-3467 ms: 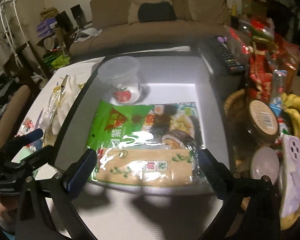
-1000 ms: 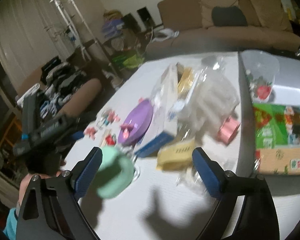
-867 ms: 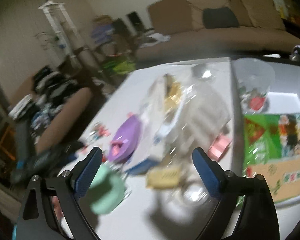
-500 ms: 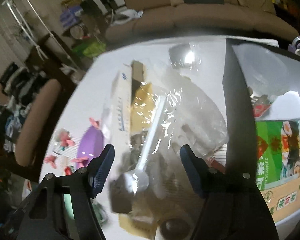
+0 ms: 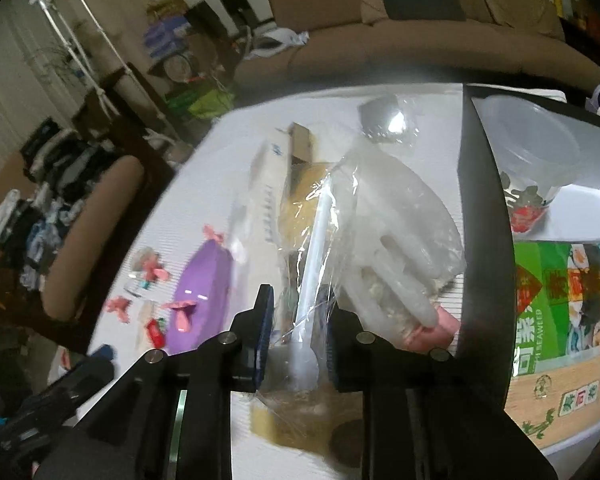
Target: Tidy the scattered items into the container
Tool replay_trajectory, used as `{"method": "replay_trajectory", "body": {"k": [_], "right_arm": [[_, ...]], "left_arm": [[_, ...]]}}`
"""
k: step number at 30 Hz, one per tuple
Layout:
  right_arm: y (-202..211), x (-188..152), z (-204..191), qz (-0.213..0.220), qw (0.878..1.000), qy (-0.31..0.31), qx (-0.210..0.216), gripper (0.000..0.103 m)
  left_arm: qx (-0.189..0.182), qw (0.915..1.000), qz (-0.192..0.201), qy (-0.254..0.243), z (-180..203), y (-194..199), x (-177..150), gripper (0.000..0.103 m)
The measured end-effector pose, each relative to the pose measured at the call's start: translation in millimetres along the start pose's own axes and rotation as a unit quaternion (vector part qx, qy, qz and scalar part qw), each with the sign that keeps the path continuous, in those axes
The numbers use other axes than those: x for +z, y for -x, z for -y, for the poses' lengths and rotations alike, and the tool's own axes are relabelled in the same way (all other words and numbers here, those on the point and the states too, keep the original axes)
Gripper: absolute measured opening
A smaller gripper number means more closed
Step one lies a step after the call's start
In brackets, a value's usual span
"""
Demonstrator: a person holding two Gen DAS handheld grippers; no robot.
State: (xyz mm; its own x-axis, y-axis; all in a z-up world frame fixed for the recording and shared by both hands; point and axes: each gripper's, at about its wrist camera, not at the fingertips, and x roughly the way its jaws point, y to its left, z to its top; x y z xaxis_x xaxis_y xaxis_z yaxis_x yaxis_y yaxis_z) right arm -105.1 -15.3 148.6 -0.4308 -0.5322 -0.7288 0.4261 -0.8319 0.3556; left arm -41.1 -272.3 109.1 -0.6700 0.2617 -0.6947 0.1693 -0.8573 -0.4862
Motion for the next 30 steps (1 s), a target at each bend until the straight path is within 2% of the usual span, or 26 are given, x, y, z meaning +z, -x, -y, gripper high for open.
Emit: {"method": "replay_trajectory", "body": {"k": [7,13,18,21,25,28,30], "right_arm": [[41,2,5,0.019,0.998,-0.010,0.055,0.022],[67,0,28,0.015,0.998,-0.026,0.063,0.022],[81,-3,56,0.006,0.994,-0.070,0.084,0.022],[97,-1,84,0.014,0.993,-0.096,0.072,0.022],[121,6,139,0.033,0.989,-0.142,0.021,0.022],[129,10,182,0.036,0.981,-0.192,0.019,0.022],[132,10,187,0.033,0.982,-0.184,0.015,0.022]], "left_arm": [[-0.009,1.0000,-0.004,0.001,2,-2,-1,0.102],[-0.016,0.9992,-0.020,-0.030,18,-10,-6,0.102],[-0.017,0.9983,-0.027,-0.048,30,-16,-10,0.102],[-0.016,0.9978,-0.032,-0.056,37,-20,-13,0.102],[-0.019,0.9962,-0.034,-0.078,55,-25,-17,0.102],[-0.021,0.9944,-0.032,-0.099,71,-29,-19,0.102],[-0.020,0.9932,-0.032,-0.110,83,-33,-20,0.102]]}}
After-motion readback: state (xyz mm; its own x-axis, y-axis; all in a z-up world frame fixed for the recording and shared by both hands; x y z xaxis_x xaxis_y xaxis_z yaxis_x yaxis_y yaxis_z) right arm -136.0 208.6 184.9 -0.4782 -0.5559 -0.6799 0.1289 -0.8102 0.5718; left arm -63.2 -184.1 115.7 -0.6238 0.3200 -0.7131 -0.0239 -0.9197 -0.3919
